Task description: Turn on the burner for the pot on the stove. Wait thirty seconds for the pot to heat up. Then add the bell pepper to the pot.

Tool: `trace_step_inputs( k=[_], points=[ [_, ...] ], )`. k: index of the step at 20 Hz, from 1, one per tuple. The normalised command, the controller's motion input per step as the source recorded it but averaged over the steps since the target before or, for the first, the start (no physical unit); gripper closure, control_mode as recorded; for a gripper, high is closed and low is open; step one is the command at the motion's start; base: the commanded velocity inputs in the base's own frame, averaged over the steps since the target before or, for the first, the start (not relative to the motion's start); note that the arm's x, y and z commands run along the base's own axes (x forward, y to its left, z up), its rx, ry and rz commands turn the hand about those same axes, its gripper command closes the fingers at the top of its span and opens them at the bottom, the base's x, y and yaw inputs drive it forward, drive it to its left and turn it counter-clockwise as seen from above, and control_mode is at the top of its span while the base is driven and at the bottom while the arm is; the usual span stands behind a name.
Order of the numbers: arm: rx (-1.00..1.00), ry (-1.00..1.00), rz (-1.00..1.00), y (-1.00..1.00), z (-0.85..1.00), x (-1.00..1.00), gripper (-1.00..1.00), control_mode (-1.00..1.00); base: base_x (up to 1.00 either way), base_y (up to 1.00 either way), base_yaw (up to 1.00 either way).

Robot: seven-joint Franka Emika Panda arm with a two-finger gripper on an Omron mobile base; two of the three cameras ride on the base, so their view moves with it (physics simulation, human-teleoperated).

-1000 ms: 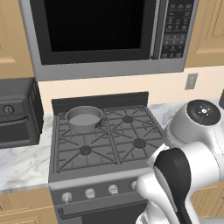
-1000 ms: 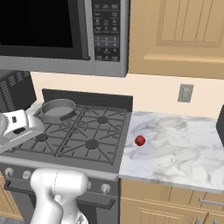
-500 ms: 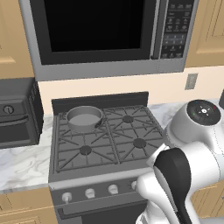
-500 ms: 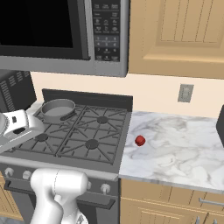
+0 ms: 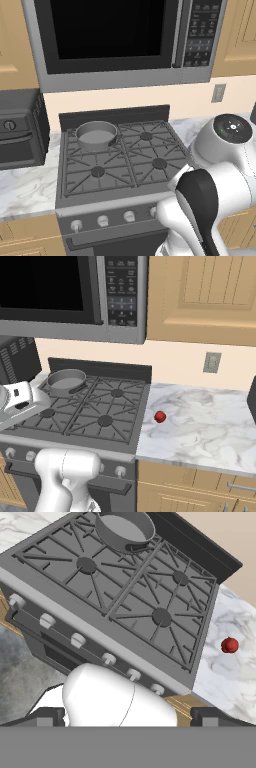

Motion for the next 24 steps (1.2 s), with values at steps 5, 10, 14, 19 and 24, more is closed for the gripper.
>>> trace_step_inputs(
  k=[5, 10, 14, 19, 24],
  points=[
    [0.0, 0.0, 0.0, 0.0, 0.0, 0.0, -1.0, -1.0, 0.0, 0.0, 0.0],
    [0.0, 0.0, 0.0, 0.0, 0.0, 0.0, -1.0, -1.0, 0.0, 0.0, 0.0],
    [0.0, 0.0, 0.0, 0.0, 0.0, 0.0, -1.0, -1.0, 0.0, 0.0, 0.0],
    [0.0, 0.0, 0.0, 0.0, 0.0, 0.0, -1.0, -1.0, 0.0, 0.0, 0.0],
    [0.0, 0.0, 0.0, 0.0, 0.0, 0.0, -1.0, -1.0, 0.0, 0.0, 0.0]
  ],
)
